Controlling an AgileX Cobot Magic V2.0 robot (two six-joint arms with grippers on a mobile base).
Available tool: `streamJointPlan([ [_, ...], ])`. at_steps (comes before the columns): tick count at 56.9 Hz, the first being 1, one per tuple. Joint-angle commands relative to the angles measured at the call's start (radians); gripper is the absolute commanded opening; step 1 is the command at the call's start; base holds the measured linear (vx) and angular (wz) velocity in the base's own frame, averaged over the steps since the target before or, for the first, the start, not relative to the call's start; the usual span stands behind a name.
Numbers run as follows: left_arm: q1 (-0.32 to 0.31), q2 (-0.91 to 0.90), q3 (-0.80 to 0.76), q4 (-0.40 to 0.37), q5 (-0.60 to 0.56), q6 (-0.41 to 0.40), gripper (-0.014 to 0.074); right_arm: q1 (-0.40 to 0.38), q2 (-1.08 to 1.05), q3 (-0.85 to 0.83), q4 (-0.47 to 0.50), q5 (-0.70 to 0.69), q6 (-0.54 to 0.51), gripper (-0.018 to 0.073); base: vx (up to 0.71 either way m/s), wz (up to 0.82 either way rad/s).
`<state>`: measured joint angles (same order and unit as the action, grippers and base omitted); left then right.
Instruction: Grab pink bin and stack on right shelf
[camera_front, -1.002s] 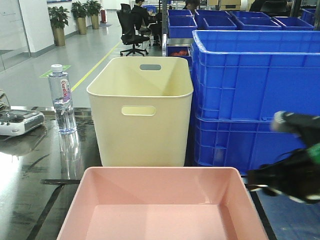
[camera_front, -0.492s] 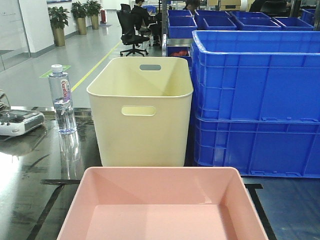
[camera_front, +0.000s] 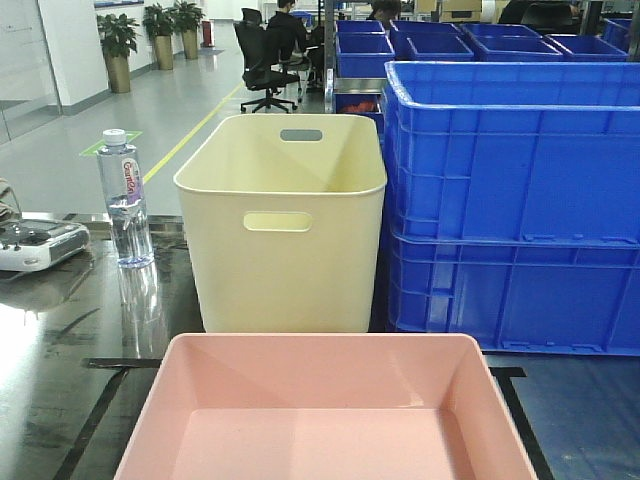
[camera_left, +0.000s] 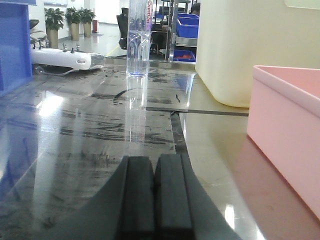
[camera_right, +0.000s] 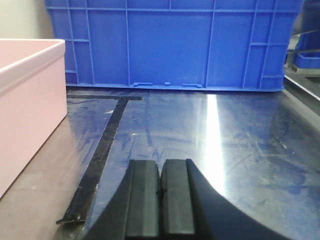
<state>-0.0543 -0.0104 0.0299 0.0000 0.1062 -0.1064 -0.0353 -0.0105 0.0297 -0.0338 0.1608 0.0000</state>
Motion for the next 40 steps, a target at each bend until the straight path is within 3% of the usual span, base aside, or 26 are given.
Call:
streamJointPlan([
  [1, 0.0, 0.005, 0.012, 0.0, -0.083, -0.007, -0.0008, -0.007, -0.014, 0.002, -0.008, -0.084, 0.007, -0.0013, 0.0, 0.0],
  [40, 0.0, 0.005, 0.012, 0.0, -0.083, -0.007, -0.0008, -0.007, -0.014, 0.002, -0.008, -0.09, 0.007, -0.0011, 0.0, 0.0],
])
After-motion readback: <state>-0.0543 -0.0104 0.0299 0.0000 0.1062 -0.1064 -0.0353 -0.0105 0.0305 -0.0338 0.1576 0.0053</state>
